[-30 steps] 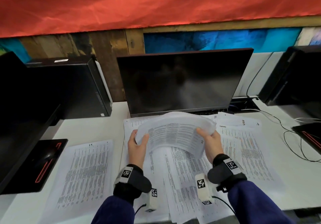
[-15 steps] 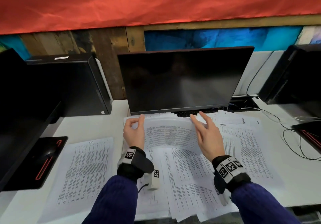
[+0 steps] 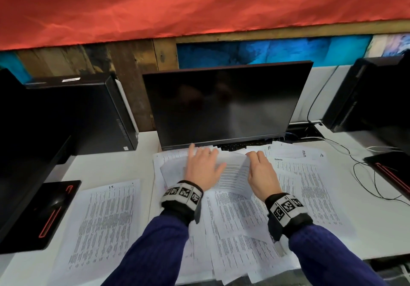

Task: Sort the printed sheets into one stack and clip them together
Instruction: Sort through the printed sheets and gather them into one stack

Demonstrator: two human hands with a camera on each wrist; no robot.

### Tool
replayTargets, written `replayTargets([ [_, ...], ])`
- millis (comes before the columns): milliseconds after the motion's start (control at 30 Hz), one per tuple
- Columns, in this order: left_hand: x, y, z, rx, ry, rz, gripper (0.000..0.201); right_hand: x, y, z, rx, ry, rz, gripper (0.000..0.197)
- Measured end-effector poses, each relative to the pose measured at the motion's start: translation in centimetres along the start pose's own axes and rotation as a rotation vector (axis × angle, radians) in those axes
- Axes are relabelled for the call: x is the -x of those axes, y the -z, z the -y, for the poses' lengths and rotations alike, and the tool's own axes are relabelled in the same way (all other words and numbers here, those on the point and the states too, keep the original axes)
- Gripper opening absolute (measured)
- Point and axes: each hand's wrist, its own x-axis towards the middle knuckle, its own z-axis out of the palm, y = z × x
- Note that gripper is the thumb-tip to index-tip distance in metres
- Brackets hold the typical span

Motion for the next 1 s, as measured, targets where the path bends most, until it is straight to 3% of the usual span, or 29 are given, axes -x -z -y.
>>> replayTargets([
  [67,-0.9,0.1,-2.3,-0.025,-0.088,0.089,0.035,-0.1,0.2,-0.1,-0.046,0.002,-0.008,0.022],
  [133,-1.3,0.5,-3.5,-0.054,-0.072,0.109,0.041,0.3,0.3,-0.6,-0.129,-0.032,-0.077,0.037],
  [233,-1.3,1.5,-3.1,-0.005,-0.035,0.092,0.045,1.7,0.3,-1.7,-0.343,-0.285,-0.194,0.065],
  [333,-1.0,3.5,-0.7,0.19,0.054,-0.017,0.035,2.6,0.3,-2.6,-0.679,-0.622,-0.087,0.089],
  [400,-0.8,4.7,1.5,0.442,0.15,-0.076,0.027,2.7,0.7,-2.5,-0.973,-0.718,0.021,0.094],
  [467,-0.2,5.5,3.5,0.766,0.221,-0.125,0.023,2.0,1.4,-1.8,-1.173,-0.697,0.16,0.083],
  [533,0.7,5.6,4.7,1.021,0.293,-0.157,0.024,1.0,2.2,-0.3,-1.225,-0.602,0.277,0.059],
  [633,1.9,3.9,5.2,1.158,0.435,-0.221,0.028,-0.3,3.1,1.8,-1.289,-0.501,0.251,0.026],
  [733,3.4,2.6,3.8,1.206,0.567,-0.347,0.05,-0.7,3.2,3.7,-1.299,-0.469,0.148,0.024],
  [800,4.5,2.1,2.5,1.225,0.598,-0.443,0.046,-0.4,2.7,4.6,-1.272,-0.429,0.107,0.028],
  [900,6.3,0.5,1.2,1.195,0.605,-0.472,0.029,0.6,1.3,5.4,-1.233,-0.392,0.092,0.033],
  [1000,7.4,-1.1,1.5,1.158,0.687,-0.441,0.036,1.2,-0.1,5.5,-1.125,-0.394,-0.001,0.039],
])
